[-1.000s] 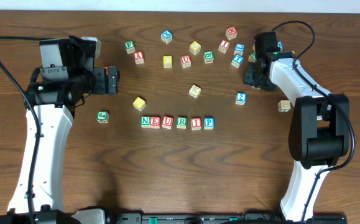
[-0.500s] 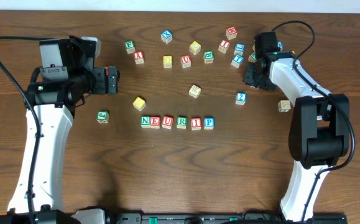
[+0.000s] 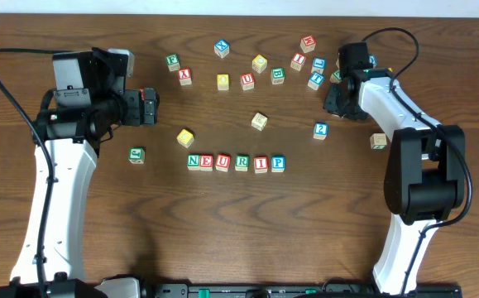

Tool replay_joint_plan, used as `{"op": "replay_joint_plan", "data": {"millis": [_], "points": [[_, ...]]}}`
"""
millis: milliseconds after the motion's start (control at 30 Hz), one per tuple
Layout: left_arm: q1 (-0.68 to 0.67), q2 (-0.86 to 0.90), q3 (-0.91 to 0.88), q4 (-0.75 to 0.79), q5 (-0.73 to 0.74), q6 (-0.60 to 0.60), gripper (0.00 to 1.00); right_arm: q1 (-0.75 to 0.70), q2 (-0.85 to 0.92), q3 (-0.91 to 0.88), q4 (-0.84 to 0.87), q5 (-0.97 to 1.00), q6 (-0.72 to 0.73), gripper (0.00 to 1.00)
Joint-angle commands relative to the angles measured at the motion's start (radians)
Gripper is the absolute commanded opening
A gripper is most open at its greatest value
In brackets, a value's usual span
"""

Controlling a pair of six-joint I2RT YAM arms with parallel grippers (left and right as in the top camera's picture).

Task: Spell out NEURIPS
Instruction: 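Lower the right gripper around the yellow S block and close it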

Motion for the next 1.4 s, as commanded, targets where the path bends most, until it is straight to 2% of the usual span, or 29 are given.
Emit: {"op": "replay_joint_plan", "data": {"millis": [0, 367, 833, 1367], "points": [[0.003, -0.004, 0.023, -0.001, 0.012, -0.002, 0.98, 0.007, 0.003, 0.018, -0.001, 0.013, 0.003, 0.28], [0.003, -0.004, 0.023, -0.001, 0.012, -0.002, 0.98, 0.007, 0.003, 0.018, -0.003, 0.013, 0.003, 0.24], [0.003, -0.004, 0.023, -0.001, 0.012, -0.002, 0.98, 0.007, 0.003, 0.026, -0.010, 0.012, 0.000, 0.25], [0.003, -0.004, 0.023, -0.001, 0.012, -0.002, 0.98, 0.016, 0.002, 0.192, -0.145, 0.021, -0.021, 0.21]]}}
